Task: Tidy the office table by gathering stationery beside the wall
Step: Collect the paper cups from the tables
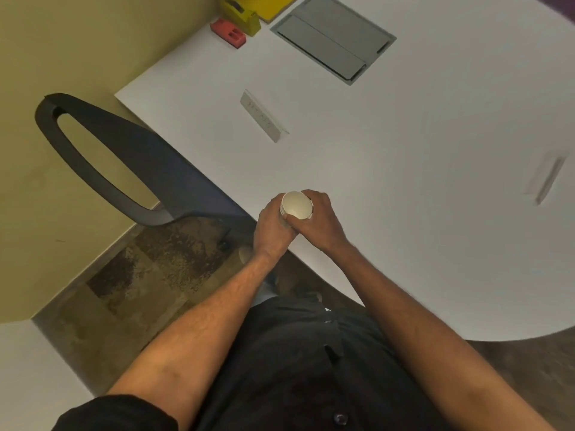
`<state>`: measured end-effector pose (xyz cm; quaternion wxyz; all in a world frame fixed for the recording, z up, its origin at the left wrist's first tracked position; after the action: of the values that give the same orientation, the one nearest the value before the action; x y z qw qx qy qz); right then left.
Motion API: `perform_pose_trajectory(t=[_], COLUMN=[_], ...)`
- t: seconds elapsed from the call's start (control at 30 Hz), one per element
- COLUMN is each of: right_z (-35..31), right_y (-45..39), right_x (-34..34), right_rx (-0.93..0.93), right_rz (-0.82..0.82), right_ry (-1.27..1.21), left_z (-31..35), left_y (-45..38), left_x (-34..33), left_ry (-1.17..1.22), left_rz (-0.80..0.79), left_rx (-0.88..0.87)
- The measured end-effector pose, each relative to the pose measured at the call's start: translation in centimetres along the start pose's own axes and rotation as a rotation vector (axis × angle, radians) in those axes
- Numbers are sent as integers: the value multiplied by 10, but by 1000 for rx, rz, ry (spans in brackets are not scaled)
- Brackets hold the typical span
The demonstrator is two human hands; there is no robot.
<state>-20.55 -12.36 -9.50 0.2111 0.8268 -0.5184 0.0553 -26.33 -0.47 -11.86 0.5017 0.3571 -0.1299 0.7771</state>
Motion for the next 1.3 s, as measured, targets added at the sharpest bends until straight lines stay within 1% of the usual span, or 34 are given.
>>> perform_pose_trajectory(t=[0.17,0.27,0.37,0.53,0.63,0.93,1.1,1.3], right_z=[-7,-15,-20,-21,-20,-15,-5,16], right_y=[-10,-21,-44,-97,-134,-225,-252,-269], right_x=[11,18,27,42,44,19,-1,-18], right_rx=[52,69,78,24,-1,-58,-64,-91], right_rz=[-17,-11,27,131,143,115,90,96], right_ry=[-31,-79,-97,-92,-48,29,86,198], left_z=[-5,-10,-16,-28,-30,-41,-49,-57], left_y=[-6,-12,-22,-49,-65,-93,-109,-125], left_x=[-2,3,6,3,3,-1,-4,-7], left_ry=[-35,-17,1,-14,-6,-25,-15,-9], left_rz=[10,16,9,-51,-62,-113,-144,-128], left_rx=[37,69,107,144,168,205,221,219])
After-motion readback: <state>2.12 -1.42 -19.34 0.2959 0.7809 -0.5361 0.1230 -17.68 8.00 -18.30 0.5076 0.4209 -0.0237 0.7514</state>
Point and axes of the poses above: each hand's wrist, its own y-axis away from the middle knuckle, its own x-axis out of the back of the hand, z = x × y, the point moved 2 cm from there along -y, towards the middle knuckle, and after that the axes turned 14 degrees about -y, right-handed, at the moved point
